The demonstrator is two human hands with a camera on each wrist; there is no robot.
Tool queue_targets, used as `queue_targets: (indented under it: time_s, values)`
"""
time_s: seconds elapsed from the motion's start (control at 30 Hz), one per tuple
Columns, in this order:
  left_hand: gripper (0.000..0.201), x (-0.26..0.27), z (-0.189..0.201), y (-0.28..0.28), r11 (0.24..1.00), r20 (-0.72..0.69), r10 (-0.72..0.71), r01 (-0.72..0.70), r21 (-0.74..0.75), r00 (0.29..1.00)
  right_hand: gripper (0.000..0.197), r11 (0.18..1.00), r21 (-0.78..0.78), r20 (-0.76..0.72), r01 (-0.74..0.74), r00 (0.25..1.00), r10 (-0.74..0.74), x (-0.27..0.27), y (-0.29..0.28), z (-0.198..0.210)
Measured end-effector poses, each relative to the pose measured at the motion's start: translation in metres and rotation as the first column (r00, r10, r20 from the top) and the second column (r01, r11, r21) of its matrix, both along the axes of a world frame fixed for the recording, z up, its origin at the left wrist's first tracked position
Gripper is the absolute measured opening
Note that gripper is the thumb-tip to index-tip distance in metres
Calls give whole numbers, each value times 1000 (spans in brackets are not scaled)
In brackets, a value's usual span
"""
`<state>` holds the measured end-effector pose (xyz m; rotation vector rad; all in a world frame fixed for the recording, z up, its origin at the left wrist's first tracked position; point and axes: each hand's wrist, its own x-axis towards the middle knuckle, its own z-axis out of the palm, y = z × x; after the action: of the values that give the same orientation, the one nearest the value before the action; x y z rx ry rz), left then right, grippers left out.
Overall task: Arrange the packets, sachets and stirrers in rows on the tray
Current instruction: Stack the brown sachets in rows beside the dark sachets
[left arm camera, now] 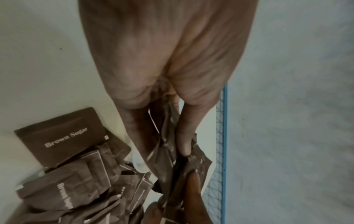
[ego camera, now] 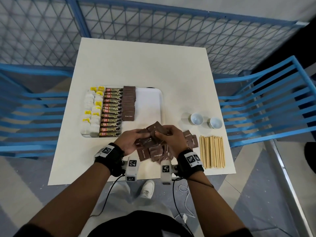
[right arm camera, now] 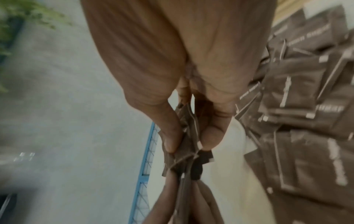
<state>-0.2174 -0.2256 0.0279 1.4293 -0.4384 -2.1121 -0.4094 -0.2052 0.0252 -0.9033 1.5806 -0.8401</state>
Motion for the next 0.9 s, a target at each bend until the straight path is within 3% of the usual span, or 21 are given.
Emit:
queue_targets:
  time_s: [0.07, 0.1, 0.23, 0.33, 0.43, 0.53, 0.6, 0.67, 0.77, 0.9]
  values:
    - [55, 7, 0, -7, 998, -17, 52, -51, 27, 999, 60, 997, 66, 105, 35, 994, -42, 7, -7, 1]
    - [52, 10, 1, -11, 996, -39, 80, -79, 32, 996, 59, 995, 96, 171, 31, 984, -47, 11, -10, 2]
    - [14, 24, 6, -26, 990, -117, 137, -133, 45, 984, 26, 991, 131, 269, 14, 962, -49, 27, -25, 11]
    - [14, 38, 5, -41, 973, -106, 221, -211, 95, 970, 23, 993, 85, 311, 78, 945, -101, 35, -37, 17]
    - [19, 52, 4, -56, 948, -65, 295, -284, 142, 953, 33, 983, 55, 469, 176, 865, -181, 44, -50, 29]
    - [27, 58, 8, -68, 948, -69, 291, -278, 152, 954, 34, 991, 49, 521, 125, 843, -132, 60, -61, 39]
    - [27, 60, 17, -75, 962, -118, 251, -235, 140, 961, 29, 999, 42, 414, 18, 909, -34, 76, -66, 39]
    - [34, 66, 26, -79, 981, -226, 175, -149, 127, 958, 33, 996, 31, 139, -80, 987, 75, 90, -69, 32]
    - [38, 82, 30, -83, 996, -295, 46, -20, 90, 955, 38, 986, -14, -256, -166, 954, 157, 105, -72, 26]
    - [37, 103, 20, -76, 996, -262, -82, 89, 15, 962, 41, 969, -46, -327, -243, 920, 215, 115, -77, 27]
